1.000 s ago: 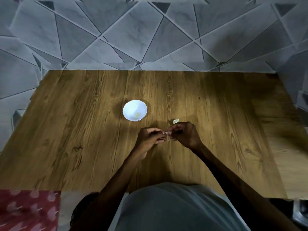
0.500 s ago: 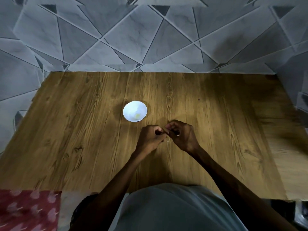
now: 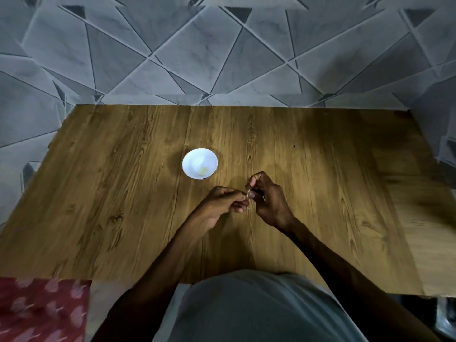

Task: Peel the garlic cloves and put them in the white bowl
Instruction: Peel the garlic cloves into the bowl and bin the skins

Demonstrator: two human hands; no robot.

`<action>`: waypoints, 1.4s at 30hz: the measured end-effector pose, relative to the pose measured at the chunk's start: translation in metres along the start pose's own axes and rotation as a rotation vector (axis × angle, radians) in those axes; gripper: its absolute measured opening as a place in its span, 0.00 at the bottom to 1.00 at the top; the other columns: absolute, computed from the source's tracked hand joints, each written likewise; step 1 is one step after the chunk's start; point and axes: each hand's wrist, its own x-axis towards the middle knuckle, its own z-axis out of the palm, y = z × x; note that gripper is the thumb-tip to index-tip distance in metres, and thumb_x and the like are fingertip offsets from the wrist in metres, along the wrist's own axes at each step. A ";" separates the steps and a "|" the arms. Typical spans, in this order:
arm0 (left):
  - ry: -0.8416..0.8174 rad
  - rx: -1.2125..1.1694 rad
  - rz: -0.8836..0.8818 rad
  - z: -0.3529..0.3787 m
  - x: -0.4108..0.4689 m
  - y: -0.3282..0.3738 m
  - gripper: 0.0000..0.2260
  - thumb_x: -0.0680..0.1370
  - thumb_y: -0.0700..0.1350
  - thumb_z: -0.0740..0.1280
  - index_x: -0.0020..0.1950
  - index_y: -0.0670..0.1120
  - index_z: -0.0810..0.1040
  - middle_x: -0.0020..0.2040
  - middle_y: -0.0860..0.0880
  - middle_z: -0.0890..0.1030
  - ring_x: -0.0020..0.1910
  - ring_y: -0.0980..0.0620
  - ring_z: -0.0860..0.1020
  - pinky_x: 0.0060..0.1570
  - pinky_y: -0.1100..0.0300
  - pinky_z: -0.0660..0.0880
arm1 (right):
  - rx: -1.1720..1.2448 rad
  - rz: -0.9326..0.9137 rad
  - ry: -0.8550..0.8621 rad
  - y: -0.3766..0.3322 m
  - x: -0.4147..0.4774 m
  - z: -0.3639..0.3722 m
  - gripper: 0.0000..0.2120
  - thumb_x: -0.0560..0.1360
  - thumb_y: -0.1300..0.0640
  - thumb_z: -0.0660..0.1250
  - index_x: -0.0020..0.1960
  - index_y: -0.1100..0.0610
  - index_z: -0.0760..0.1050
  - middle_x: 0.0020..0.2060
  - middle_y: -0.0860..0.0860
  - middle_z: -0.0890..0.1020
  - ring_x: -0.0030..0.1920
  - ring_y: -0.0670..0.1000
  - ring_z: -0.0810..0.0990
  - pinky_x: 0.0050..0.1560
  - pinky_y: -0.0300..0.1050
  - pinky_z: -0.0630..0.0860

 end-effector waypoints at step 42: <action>0.161 0.227 0.202 -0.004 0.011 -0.019 0.04 0.72 0.38 0.75 0.45 0.42 0.83 0.35 0.45 0.84 0.31 0.52 0.80 0.37 0.61 0.77 | 0.676 0.417 0.087 0.003 0.003 -0.010 0.13 0.72 0.68 0.71 0.56 0.69 0.79 0.48 0.63 0.84 0.49 0.58 0.85 0.48 0.48 0.82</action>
